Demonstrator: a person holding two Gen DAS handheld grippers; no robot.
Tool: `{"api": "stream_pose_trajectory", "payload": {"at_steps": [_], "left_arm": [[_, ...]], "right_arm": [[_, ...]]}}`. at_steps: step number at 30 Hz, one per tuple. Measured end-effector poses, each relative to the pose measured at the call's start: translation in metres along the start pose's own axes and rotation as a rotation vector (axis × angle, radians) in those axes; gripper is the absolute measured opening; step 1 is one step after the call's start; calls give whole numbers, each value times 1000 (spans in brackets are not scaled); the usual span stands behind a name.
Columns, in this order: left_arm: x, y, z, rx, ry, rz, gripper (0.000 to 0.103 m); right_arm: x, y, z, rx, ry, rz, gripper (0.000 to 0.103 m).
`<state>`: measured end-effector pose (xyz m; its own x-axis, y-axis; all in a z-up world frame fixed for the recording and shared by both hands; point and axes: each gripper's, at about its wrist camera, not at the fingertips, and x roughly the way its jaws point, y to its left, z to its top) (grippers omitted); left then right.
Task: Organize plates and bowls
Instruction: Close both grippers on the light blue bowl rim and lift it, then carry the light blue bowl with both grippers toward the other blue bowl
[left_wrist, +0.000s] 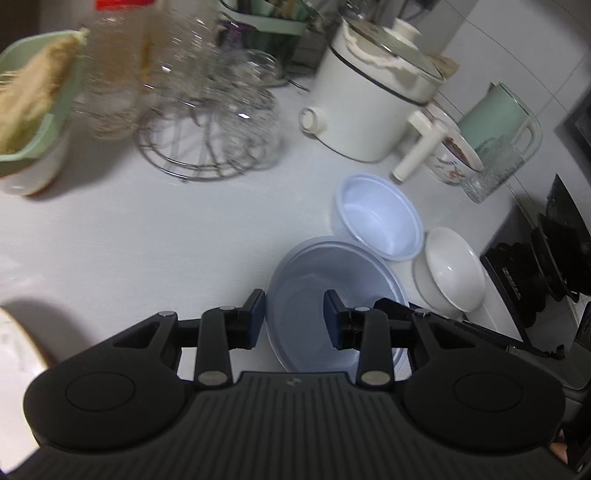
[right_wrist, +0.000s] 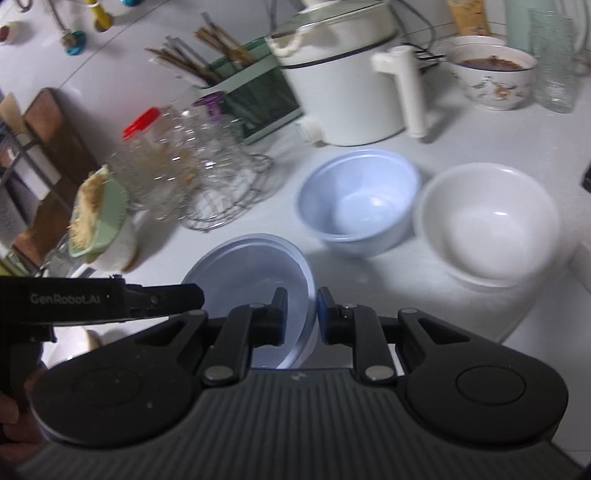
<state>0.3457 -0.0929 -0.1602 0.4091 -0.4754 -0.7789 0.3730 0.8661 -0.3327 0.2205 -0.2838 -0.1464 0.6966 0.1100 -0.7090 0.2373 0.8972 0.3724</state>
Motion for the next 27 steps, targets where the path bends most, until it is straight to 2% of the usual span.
{"api": "stream_pose_trajectory", "payload": {"at_steps": [6,10,16,21,24,27], "left_arm": [[-5,26,-5,-48,20,75,40],[-4,36,-8,-44,41,125,40],[-9,49,-11,-65,43,135,41],[-18,50,-9,-83,18,160,58],[-30,49,-11,-77,-4,164,63],[-45,48,-13,-75,-21,166,64]], "right_arm": [[15,26,-7,-64,38,48,20],[25,39,-15,-90,71,52,20],[33,50,-22,-106,92,59,20],[32,52,-21,-100,93,46,22],[26,53,-18,-104,87,50,22],[14,53,-15,-117,63,45,35]]}}
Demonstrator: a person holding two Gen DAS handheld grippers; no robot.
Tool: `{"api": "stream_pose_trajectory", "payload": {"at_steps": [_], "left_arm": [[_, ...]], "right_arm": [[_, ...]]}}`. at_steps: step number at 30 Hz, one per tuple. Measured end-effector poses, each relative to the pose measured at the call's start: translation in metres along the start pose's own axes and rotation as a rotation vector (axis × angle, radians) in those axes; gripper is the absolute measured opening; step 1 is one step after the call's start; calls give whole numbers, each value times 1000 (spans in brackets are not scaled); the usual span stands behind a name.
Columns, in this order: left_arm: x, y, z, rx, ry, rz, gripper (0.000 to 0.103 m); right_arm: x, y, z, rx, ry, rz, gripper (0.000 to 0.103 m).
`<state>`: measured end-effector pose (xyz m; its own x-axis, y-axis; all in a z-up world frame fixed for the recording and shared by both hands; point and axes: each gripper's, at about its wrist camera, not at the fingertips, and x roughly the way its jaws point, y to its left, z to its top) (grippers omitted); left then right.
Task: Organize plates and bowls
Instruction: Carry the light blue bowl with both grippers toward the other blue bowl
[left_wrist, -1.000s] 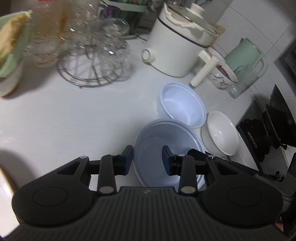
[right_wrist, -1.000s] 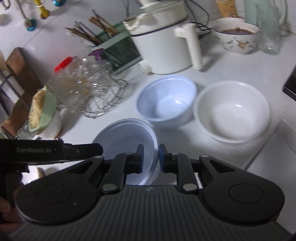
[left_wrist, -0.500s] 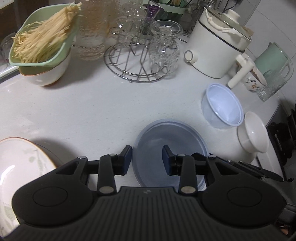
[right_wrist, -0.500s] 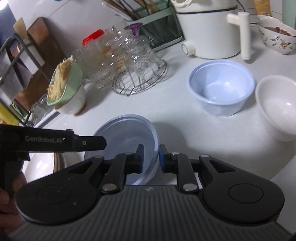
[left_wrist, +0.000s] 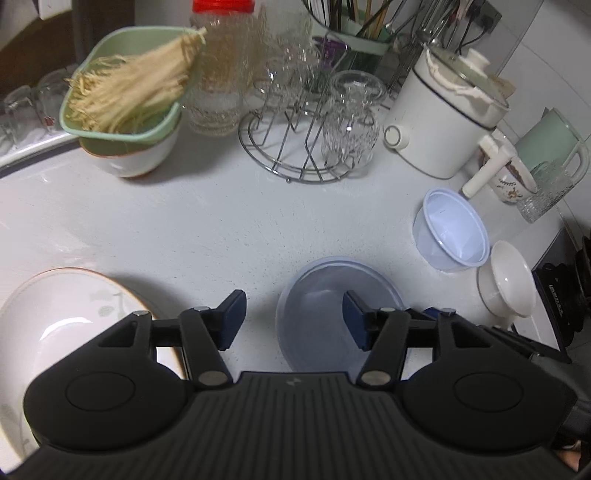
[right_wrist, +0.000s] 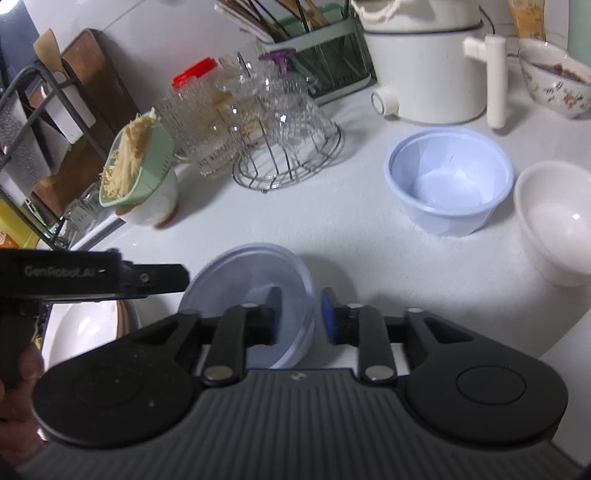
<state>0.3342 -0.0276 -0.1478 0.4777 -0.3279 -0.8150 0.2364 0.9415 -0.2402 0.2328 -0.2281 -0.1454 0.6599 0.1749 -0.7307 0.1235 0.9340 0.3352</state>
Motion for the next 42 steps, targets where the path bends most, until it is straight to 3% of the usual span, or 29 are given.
{"api": "stream_pose_trajectory", "payload": {"at_steps": [21,31,42], "left_arm": [[-128,-8,-42,33,-117,-43,64],[-138,-18,-62,27,-139,-72,64],[-125,-38,-47,16,-151,-99,67]], "right_arm": [[-128,34,-2,-80,-216,-23,37],[-165,28,-9,-70,-269,-61,37],[-170,3,-9,-43,-252,-93,37]]}}
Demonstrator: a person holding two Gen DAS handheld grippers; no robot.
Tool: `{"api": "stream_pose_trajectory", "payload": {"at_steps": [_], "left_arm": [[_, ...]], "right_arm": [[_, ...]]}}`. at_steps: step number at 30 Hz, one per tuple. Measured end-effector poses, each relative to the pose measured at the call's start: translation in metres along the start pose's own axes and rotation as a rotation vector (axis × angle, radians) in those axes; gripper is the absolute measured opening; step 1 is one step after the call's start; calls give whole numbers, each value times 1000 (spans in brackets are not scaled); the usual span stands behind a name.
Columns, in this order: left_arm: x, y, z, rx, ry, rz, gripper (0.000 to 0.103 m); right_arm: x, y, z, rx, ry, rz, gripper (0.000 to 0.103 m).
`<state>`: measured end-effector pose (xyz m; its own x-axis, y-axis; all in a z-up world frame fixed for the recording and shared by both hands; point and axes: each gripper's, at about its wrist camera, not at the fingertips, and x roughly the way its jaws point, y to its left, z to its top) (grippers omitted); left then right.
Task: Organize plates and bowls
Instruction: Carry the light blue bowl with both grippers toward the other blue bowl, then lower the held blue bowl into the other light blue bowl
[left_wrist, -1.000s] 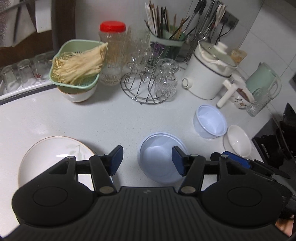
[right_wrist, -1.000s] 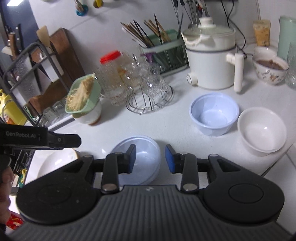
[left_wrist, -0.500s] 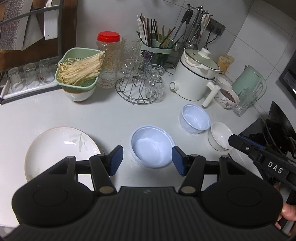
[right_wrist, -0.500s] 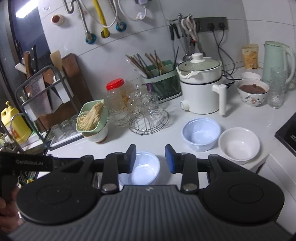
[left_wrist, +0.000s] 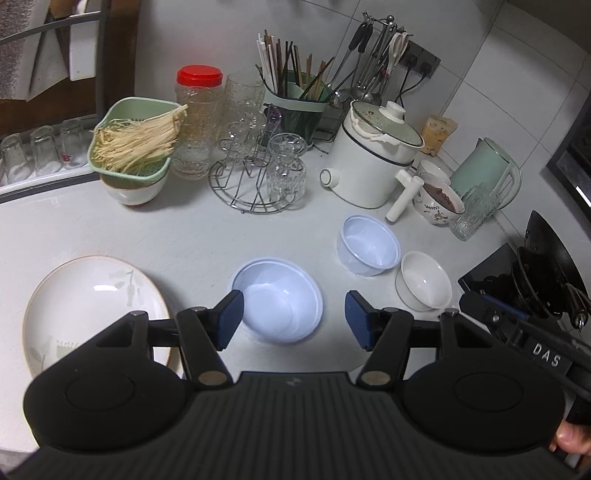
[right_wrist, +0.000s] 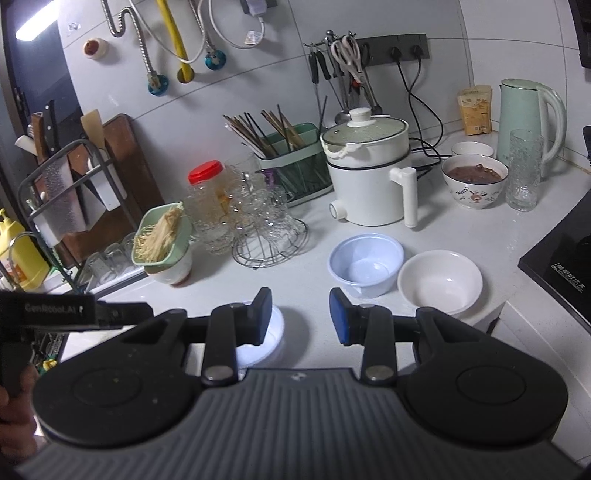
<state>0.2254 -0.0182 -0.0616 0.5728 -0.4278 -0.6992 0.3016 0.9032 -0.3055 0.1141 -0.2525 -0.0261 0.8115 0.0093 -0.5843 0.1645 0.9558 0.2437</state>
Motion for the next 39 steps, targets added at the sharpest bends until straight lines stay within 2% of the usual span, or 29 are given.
{"api": "stream_pose_trajectory", "payload": {"at_steps": [19,27,32,35,37,39], "left_arm": [[108,-50,35,29,98,-99,67],[127,-67,52,46,111,-95,67],[143,-71,58,36,137,-82,68],[162,-71,60,23,169,-72,70],[176,-73,62,33,184,-94,70],[193,-76,64,46,210,-74,70]], "right_arm": [[42,-60,21,45,67,-92,37],[52,-80,33,65,96,-117,38],[63,-88,45,57,97,-106,67],[78,-95,52,61,107,-98,68],[90,-100,56,61,108,-94,67],[105,-104,60,44,104,-97,67]]}}
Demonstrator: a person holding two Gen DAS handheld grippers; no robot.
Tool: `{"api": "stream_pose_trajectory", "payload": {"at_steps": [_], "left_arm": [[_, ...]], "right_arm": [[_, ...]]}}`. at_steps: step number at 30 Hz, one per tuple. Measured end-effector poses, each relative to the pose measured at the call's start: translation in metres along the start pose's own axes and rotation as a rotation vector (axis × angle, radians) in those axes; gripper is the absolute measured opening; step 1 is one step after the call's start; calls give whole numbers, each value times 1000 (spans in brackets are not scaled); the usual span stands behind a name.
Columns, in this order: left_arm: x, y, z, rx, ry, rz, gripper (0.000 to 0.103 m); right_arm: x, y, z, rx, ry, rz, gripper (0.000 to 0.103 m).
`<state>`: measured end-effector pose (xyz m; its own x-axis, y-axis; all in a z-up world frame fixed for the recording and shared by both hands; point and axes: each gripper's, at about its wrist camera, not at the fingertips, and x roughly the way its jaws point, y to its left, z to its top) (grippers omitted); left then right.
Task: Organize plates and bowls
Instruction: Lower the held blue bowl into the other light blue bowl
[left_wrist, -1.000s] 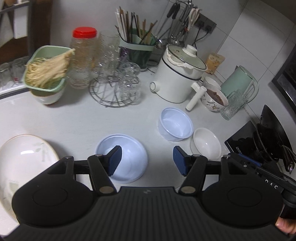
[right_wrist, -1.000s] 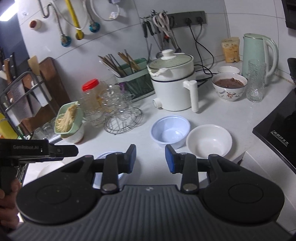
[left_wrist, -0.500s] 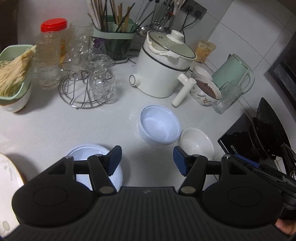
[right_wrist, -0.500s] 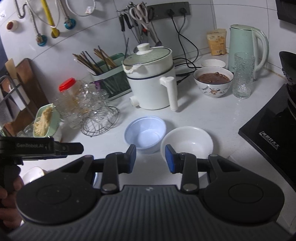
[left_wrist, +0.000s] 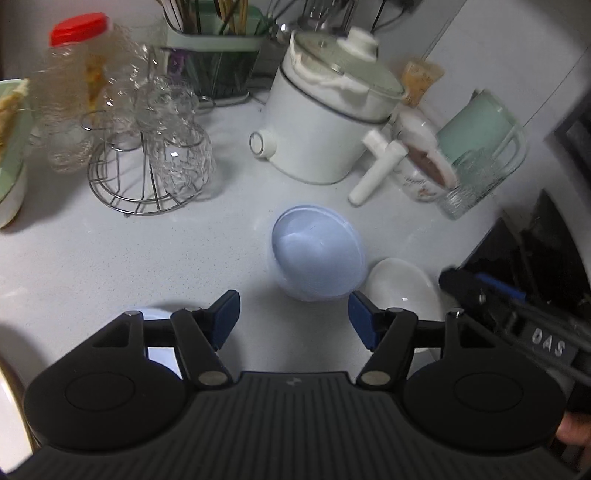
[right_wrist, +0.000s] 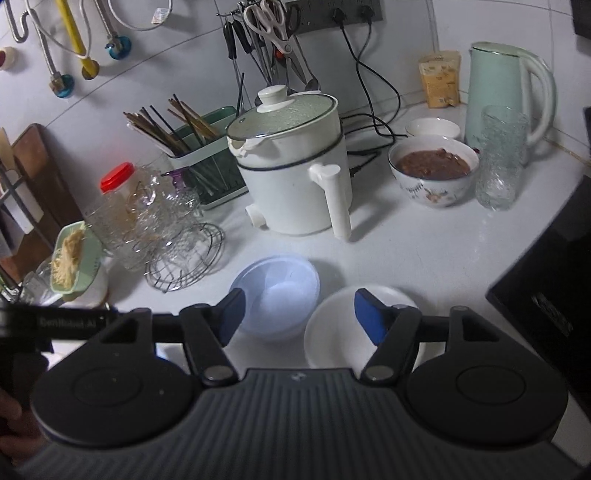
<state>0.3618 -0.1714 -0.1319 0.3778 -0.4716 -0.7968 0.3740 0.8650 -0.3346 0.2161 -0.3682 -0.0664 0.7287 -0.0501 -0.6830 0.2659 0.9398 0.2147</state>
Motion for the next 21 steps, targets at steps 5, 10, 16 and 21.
{"api": "stream_pose_trajectory", "payload": {"at_steps": [5,10,16,21], "left_arm": [[37,8,18,5,39,5,69],[68,20,32,-23,74,6,68],[93,29,42,-81,95,-19,60],[106,30,47,-98,98,-29,50]], "right_arm": [[38,-5,16,10,47,13,67],[76,-6,20,5,89,16,66],[113,-8,20,1,123,6,59],[133,-8,20,-15,149,0,49]]}}
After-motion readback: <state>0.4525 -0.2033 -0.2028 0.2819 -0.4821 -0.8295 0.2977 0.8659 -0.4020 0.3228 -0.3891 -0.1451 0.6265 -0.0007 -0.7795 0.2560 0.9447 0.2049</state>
